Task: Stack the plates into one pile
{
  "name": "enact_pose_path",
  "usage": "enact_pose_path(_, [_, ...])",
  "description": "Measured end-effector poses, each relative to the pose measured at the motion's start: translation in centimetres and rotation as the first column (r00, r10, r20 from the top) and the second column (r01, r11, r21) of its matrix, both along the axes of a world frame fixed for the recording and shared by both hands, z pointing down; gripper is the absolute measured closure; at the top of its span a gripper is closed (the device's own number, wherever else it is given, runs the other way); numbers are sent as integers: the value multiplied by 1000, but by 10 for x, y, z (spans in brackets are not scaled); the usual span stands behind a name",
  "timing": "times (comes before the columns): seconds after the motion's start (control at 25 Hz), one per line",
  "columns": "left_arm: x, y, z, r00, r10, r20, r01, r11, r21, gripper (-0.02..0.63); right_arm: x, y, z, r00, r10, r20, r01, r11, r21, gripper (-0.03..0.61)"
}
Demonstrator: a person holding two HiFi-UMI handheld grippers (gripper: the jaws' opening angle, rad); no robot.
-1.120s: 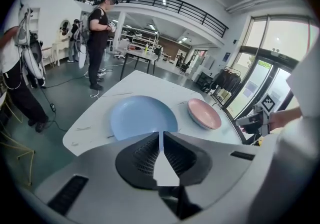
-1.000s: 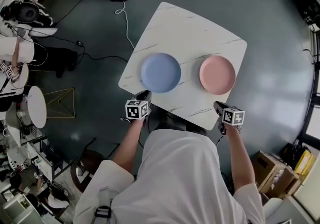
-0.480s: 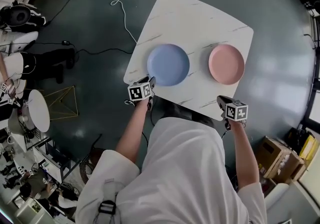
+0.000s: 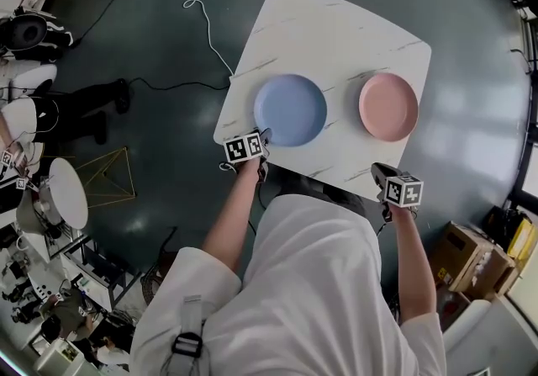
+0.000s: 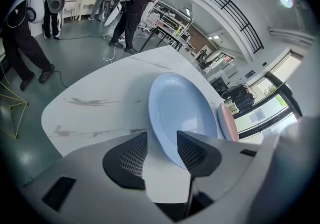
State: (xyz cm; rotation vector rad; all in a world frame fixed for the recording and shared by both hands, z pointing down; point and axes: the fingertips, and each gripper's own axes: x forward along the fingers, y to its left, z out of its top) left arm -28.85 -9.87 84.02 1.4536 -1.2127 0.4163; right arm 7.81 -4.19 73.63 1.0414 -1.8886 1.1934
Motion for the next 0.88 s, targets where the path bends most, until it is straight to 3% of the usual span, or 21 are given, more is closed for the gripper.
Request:
enact_pose_path(0.2, [0, -1, 12, 1000, -7, -22, 6, 999, -44, 433, -1, 12, 6, 1000, 14, -26, -14, 1000, -12, 540])
enact_pose_path(0.32, [2, 0, 18, 999, -29, -36, 26, 997, -78, 520, 5, 17, 8, 999, 39, -31, -39, 999, -19, 540])
enact_pose_path(0.48, [4, -2, 21, 998, -39, -43, 35, 994, -105, 535, 7, 22, 10, 996, 87, -27, -88, 996, -32, 540])
enact_pose_path(0.6, [0, -3, 22, 991, -112, -78, 101, 987, -124, 558, 5, 29, 12, 996, 88, -26, -89, 995, -34, 540])
enact_pose_path(0.76, [-6, -1, 23, 956, -246, -161, 222, 963, -154, 583, 9, 35, 12, 995, 95, -31, -96, 995, -30, 540])
enact_pose_path(0.88, [-6, 3, 21, 956, -245, -159, 221, 963, -153, 586, 20, 39, 9, 993, 116, -25, -117, 993, -21, 540])
